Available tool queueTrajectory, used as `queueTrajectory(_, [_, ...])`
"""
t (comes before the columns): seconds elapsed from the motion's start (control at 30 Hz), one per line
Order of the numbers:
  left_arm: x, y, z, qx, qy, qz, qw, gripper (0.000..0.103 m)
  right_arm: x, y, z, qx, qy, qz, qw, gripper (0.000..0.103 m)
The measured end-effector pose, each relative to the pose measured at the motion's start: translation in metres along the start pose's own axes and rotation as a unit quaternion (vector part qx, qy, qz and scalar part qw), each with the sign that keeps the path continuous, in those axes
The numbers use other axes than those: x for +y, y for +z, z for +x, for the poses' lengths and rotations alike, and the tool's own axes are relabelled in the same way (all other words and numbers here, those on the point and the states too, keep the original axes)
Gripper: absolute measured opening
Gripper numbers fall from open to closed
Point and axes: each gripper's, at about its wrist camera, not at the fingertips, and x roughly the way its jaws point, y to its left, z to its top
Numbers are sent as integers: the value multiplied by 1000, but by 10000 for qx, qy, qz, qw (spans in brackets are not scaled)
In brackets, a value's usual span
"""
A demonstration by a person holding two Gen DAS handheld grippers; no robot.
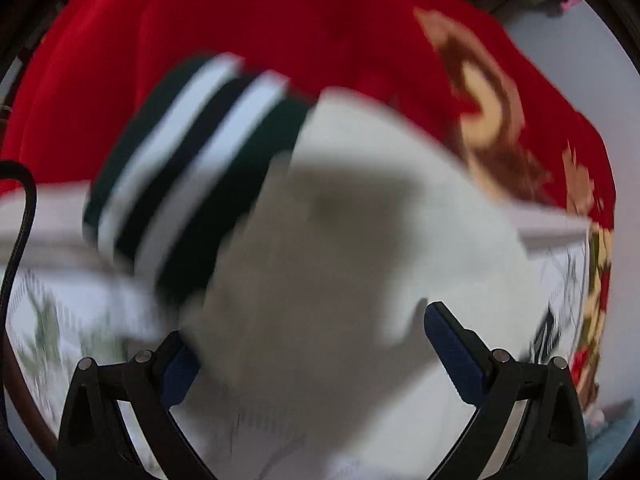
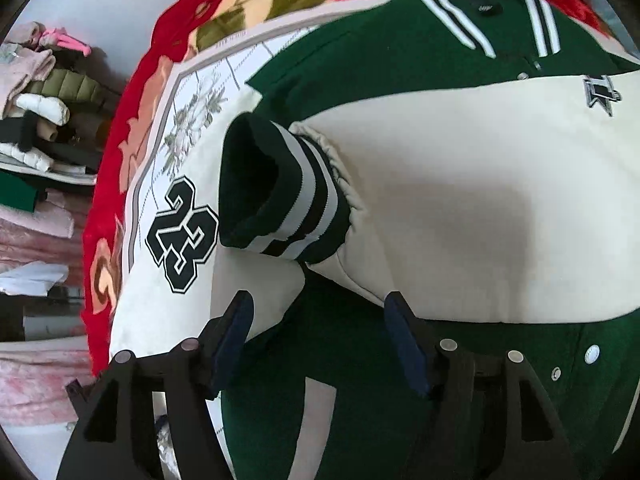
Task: Fold large clothes
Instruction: 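Grasp the number-patch sleeve cuff with the left gripper while the right gripper releases its cuff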
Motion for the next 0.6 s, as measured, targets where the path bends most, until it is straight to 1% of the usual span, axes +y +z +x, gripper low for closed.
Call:
queueTrajectory(0.03, [-4,7,1,-133,36,25,9999,95,1,-3,-4,-107,-73,-49,9999,71])
queueTrajectory(0.07, [-11,15,0,-337,118,143,9993,76,3,-3,-5,-171,-132,-75,9997,75])
queueTrajectory(0.1, [-17,21,-2,-483,203,287,9982,46,3,-4,-8,-225,-184,-101,9995,77])
queueTrajectory(0.13, [-24,27,-5,-621,314,420,9967,27,5,-4,-8,-259,-236,-143,9993,77])
queueTrajectory(0.17, [-29,37,-9,-729,338,512,9955,14,4,-3,-9,-270,-272,-167,9991,77])
queueTrajectory(0.23, [-37,51,-15,-842,282,620,9941,14,10,2,-5,-340,-293,-195,9988,77])
queueTrajectory(0.33, [-60,66,-35,-1181,192,1025,9875,12,25,16,5,-462,-408,-306,9976,77])
queueTrajectory(0.37, [-72,72,-47,-1387,169,1239,9824,12,32,22,12,-434,-552,-377,9968,77])
queueTrajectory(0.4, [-79,73,-56,-1513,143,1372,9788,12,38,28,21,-348,-629,-448,9964,77])
queueTrajectory(0.43, [-91,75,-67,-1656,95,1536,9741,12,44,33,30,-298,-633,-494,9963,73])
queueTrajectory(0.47, [-104,69,-78,-1779,79,1686,9695,12,51,38,36,-356,-670,-513,9958,25])
queueTrajectory(0.5, [-118,69,-89,-1944,64,1903,9623,12,57,43,42,-386,-828,-536,9944,8])
queueTrajectory(0.57, [-134,62,-109,-2194,-28,2232,9498,12,70,50,44,-583,-895,-578,9926,8])
queueTrajectory(0.6, [-143,56,-120,-2336,-59,2445,9411,12,79,53,47,-653,-918,-697,9912,8])
